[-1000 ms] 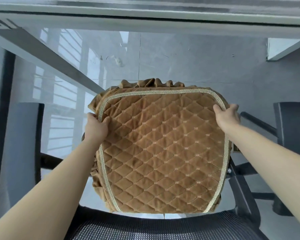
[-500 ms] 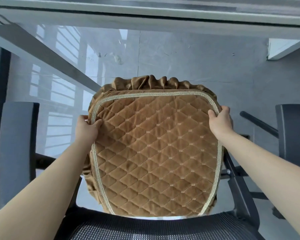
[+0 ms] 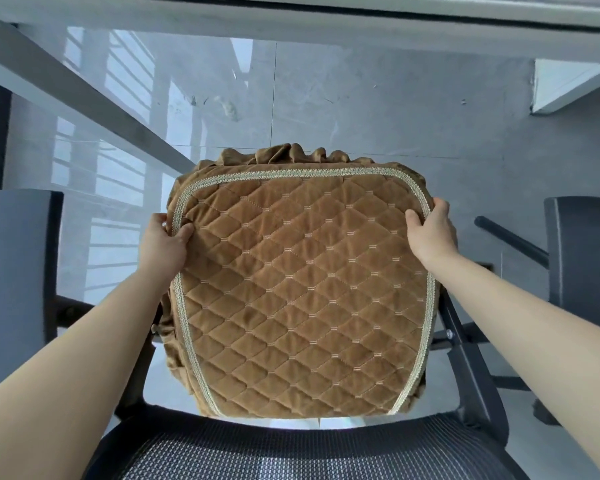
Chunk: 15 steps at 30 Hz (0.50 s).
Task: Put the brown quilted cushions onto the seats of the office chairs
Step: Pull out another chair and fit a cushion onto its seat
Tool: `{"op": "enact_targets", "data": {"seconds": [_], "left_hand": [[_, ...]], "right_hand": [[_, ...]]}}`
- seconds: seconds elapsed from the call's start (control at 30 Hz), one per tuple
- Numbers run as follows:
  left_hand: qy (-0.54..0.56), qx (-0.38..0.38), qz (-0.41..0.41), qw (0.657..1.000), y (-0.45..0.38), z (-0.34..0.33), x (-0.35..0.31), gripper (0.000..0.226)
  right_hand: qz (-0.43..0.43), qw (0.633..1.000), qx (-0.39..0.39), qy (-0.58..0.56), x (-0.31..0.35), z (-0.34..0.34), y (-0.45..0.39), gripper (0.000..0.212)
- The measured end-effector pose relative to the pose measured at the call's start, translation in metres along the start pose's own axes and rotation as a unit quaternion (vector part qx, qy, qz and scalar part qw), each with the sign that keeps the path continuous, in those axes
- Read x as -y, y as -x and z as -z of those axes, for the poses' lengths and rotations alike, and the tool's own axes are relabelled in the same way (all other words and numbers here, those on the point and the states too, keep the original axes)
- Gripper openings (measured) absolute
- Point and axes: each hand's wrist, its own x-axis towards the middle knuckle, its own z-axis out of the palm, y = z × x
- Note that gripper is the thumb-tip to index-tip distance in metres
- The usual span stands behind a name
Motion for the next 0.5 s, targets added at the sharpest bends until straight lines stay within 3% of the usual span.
{"op": "enact_targets", "data": {"seconds": [0.1, 0.23, 0.37, 0.5], "left_hand": [[-0.031, 0.02, -0.021, 0.999, 0.009, -0.003, 0.001, 0.028], [-0.017, 0.043, -0.023, 0.999, 0.018, -0.004, 0.001, 0.044], [-0.11, 0.031, 0.0, 0.993, 0.044, -0.008, 0.011, 0.036], [-0.168, 0.073, 0.009, 0.983, 0.09, -0.011, 0.026, 0.063]], "right_hand": [[-0.015, 1.0, 0.008, -0.013, -0.001, 0.001, -0.001, 0.052], [-0.038, 0.999, -0.001, -0.012, 0.001, 0.0, 0.003, 0.054], [-0.02, 0.999, 0.01, 0.026, -0.002, 0.004, 0.017, 0.059], [-0.021, 0.998, 0.054, 0.04, -0.015, 0.009, 0.05, 0.064]]}}
